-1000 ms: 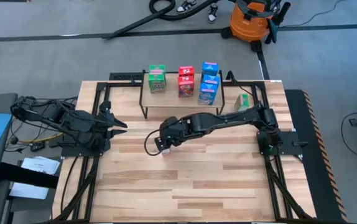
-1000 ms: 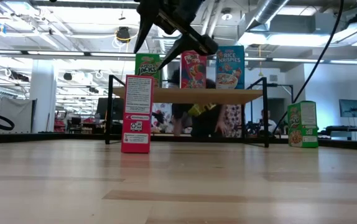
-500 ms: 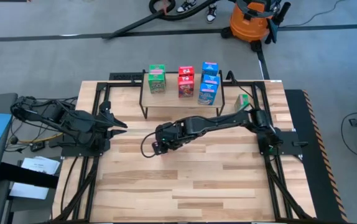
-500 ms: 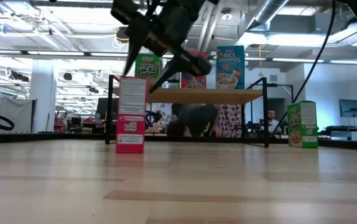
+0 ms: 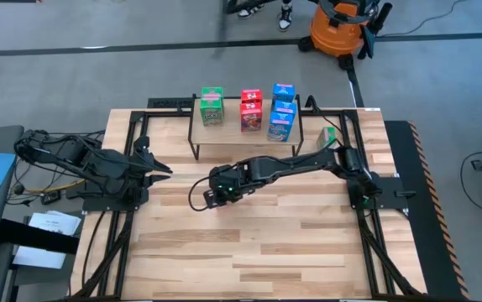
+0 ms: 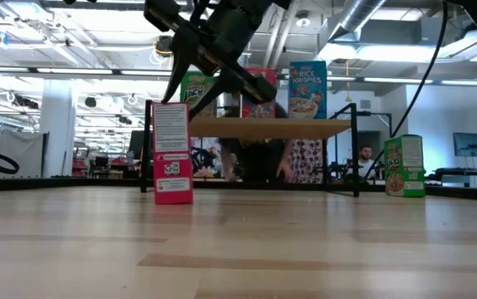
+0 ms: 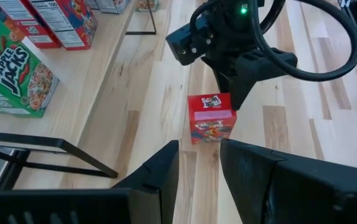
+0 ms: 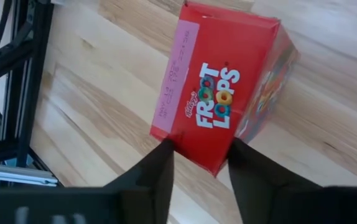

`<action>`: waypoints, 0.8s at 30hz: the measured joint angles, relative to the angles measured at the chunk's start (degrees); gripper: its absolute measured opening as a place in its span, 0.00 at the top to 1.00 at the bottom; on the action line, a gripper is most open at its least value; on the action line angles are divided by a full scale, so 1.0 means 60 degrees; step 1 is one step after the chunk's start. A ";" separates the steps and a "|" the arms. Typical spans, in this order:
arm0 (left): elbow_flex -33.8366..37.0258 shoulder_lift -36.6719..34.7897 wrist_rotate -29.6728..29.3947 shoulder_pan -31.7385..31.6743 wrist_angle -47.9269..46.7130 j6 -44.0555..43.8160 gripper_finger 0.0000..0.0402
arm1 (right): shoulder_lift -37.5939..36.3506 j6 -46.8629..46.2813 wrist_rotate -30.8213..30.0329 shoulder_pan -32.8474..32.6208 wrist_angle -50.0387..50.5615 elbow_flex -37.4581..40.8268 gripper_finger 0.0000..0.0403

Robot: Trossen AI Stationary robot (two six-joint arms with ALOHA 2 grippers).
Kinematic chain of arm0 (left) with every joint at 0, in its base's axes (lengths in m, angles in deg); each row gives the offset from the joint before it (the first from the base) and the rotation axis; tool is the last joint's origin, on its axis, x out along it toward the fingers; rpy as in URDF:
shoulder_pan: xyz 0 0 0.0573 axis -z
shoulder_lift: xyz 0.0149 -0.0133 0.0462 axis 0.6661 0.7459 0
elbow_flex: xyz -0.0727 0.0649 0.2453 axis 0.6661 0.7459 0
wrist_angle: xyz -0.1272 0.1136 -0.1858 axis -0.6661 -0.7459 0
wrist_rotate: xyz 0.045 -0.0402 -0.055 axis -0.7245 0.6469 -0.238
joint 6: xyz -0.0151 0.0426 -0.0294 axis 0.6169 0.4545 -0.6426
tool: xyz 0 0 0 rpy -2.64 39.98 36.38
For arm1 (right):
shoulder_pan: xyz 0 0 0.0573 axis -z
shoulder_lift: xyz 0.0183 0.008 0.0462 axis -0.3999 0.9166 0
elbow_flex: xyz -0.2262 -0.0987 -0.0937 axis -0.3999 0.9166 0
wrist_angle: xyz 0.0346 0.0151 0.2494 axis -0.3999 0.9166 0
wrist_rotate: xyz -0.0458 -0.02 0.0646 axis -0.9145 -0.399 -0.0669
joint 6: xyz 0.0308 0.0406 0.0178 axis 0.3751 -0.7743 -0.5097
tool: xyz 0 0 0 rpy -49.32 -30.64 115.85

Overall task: Stack cereal on shelf
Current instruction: Put the red cereal box on the shelf aligned with the other red cereal box

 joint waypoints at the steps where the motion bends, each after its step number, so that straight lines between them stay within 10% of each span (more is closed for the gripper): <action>1: 0.0000 0.0000 -0.0004 0.0000 -0.0010 0.0000 0.73 | 0.0000 0.0000 0.0000 0.0000 -0.0010 0.0000 0.64; 24: 0.0000 -0.0004 -0.0004 0.0000 0.0000 0.0000 0.73 | -0.0011 0.0689 0.0511 -0.0015 0.0056 -0.0297 0.76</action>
